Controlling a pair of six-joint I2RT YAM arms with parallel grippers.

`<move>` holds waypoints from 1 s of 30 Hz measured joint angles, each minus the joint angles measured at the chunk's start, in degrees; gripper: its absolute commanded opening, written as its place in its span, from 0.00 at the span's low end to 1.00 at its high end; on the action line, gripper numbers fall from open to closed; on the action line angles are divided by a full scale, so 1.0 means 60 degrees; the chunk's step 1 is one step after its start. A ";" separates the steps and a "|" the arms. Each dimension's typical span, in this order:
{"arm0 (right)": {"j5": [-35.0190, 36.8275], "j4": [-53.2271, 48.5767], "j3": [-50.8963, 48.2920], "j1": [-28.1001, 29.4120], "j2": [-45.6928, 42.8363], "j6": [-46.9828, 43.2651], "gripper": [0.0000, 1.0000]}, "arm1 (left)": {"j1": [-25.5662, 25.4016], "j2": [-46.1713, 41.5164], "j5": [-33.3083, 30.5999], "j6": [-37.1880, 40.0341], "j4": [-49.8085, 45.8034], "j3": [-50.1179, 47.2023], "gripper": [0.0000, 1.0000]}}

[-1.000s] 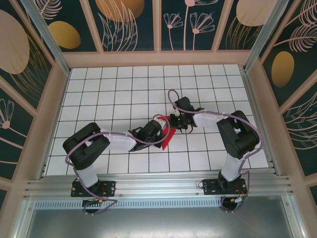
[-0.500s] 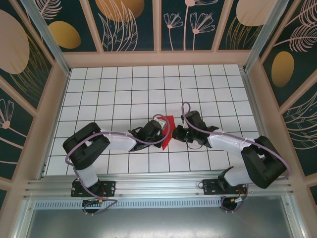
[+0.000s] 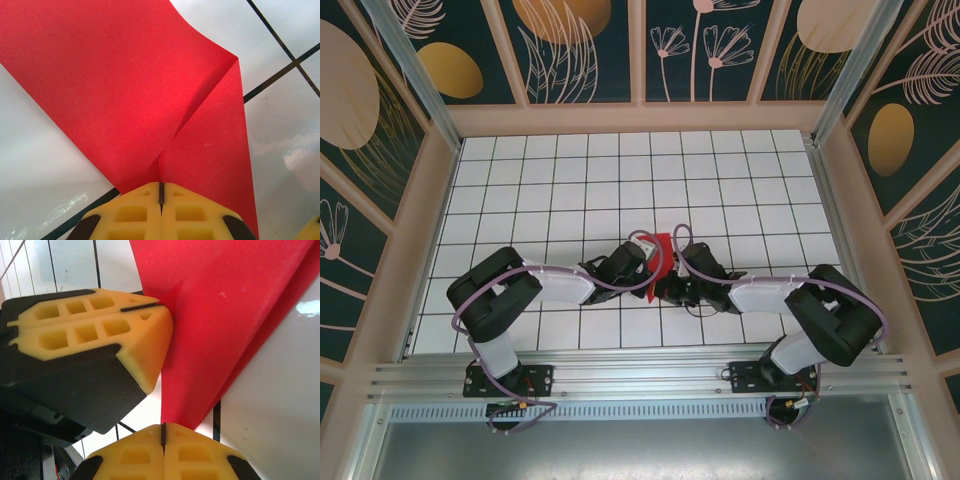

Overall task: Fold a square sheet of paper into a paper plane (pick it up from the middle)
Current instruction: Third fold the triangle at the center of the table.

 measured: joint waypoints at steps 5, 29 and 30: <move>-0.0007 0.0346 -0.0062 0.0000 0.0397 0.0040 0.07 | 0.0000 0.0000 0.0120 0.0000 -0.0011 0.0025 0.00; -0.0015 0.1016 -0.0539 0.0433 0.0295 0.0459 0.08 | 0.0000 0.0036 0.0175 -0.0004 -0.0011 0.0055 0.00; -0.0007 0.1053 -0.0539 0.0437 0.0448 0.0466 0.08 | 0.0000 0.0040 0.0175 0.0000 -0.0011 0.0058 0.00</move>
